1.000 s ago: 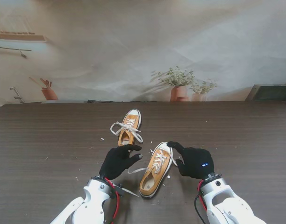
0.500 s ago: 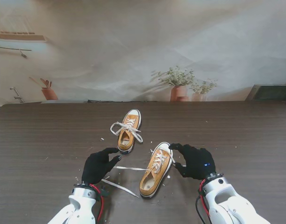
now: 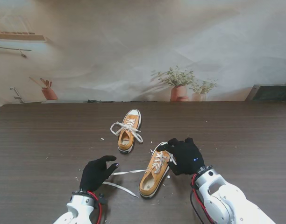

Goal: Tie the shoelaces into a bow on the shoes

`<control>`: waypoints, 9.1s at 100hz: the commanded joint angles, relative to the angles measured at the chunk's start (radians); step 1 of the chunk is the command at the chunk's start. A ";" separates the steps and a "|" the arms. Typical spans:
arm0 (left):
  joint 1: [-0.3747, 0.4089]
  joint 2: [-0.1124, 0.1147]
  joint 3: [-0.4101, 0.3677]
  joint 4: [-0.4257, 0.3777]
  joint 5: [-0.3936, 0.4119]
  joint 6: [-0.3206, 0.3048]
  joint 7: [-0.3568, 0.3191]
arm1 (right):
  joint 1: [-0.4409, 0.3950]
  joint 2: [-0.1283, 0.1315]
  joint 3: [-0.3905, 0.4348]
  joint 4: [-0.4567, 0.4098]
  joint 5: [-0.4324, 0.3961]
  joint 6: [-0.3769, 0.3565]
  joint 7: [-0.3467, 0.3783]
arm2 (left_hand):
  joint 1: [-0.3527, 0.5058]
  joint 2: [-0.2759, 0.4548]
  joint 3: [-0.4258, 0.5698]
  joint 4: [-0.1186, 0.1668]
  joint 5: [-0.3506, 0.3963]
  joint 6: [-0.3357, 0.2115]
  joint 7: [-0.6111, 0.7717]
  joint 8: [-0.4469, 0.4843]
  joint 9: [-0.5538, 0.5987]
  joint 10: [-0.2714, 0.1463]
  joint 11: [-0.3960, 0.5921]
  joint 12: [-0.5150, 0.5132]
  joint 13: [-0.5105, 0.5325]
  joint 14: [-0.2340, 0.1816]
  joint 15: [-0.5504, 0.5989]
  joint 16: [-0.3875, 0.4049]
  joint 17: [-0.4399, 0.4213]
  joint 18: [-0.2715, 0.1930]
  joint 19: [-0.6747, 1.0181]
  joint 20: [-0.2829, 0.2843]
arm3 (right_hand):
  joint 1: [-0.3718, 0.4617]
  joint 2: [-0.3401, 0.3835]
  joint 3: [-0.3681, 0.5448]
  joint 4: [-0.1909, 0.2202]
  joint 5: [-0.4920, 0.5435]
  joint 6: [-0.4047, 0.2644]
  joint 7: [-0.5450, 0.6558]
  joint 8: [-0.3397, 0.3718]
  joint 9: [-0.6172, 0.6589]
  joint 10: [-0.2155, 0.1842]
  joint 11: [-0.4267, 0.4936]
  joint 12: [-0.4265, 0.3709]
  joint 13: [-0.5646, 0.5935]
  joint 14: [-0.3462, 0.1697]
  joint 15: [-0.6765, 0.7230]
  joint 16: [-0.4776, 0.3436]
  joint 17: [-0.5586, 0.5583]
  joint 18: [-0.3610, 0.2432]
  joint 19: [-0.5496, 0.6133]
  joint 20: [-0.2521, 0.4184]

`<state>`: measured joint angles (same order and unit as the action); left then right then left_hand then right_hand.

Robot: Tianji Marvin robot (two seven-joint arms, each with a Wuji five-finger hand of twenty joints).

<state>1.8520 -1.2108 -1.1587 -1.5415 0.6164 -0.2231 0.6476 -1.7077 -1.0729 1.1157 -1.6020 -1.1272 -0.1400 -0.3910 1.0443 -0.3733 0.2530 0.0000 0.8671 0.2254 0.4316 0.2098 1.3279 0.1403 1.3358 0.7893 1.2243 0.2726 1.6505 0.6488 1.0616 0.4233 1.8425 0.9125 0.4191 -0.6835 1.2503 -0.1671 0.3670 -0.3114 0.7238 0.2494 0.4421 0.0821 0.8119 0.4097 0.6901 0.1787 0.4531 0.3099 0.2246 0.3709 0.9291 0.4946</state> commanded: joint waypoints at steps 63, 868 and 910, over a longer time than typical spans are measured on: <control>0.014 0.002 -0.007 -0.030 0.007 -0.032 -0.019 | 0.211 0.025 -0.223 0.201 -0.055 -0.039 -0.107 | 0.021 0.020 -0.022 -0.020 0.010 -0.062 0.036 0.011 0.038 0.027 0.040 0.000 0.043 0.047 0.053 0.017 0.040 -0.218 0.252 -0.009 | 0.154 -0.139 0.182 0.033 0.375 -0.061 0.105 0.081 0.047 -0.033 -0.027 -0.021 -0.002 -0.014 -0.025 -0.022 0.000 -0.014 0.005 -0.057; -0.024 0.039 -0.044 -0.224 -0.031 -0.117 -0.256 | -0.127 -0.180 -0.027 -0.046 1.158 -0.221 0.006 | 0.046 0.062 -0.106 -0.023 0.006 -0.089 0.347 0.111 0.037 0.024 0.046 0.012 0.043 0.015 0.050 0.015 0.039 -0.231 0.252 -0.055 | 0.036 -0.091 0.028 -0.011 0.167 0.150 0.066 0.042 0.558 -0.038 -0.068 -0.049 0.373 0.008 0.033 0.005 0.253 -0.044 0.171 -0.186; -0.110 0.043 -0.032 -0.247 -0.044 -0.121 -0.303 | -0.140 -0.166 -0.022 -0.099 1.249 -0.152 0.090 | 0.041 0.070 -0.116 -0.024 0.005 -0.097 0.350 0.113 0.037 0.021 0.045 0.011 0.044 0.013 0.047 0.013 0.039 -0.229 0.252 -0.063 | 0.123 -0.093 0.062 -0.095 0.302 0.215 0.054 0.047 0.720 -0.053 0.396 0.207 0.608 -0.027 0.647 0.195 0.532 0.095 0.537 0.196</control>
<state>1.7543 -1.1679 -1.1902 -1.7669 0.5683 -0.3388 0.3660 -1.8499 -1.2444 1.0972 -1.6983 0.1416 -0.2973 -0.3067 1.0670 -0.3349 0.1640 -0.0345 0.9017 0.2256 0.7700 0.3394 1.3279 0.1420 1.3380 0.7894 1.2246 0.2754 1.6437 0.6488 1.0618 0.4233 1.8444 0.8608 0.5372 -0.7753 1.2610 -0.2580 0.6355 -0.0731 0.7776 0.2772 1.1385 0.0566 1.1120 0.5442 1.2540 0.1969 0.9526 0.4684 0.7246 0.4590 1.3817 0.6200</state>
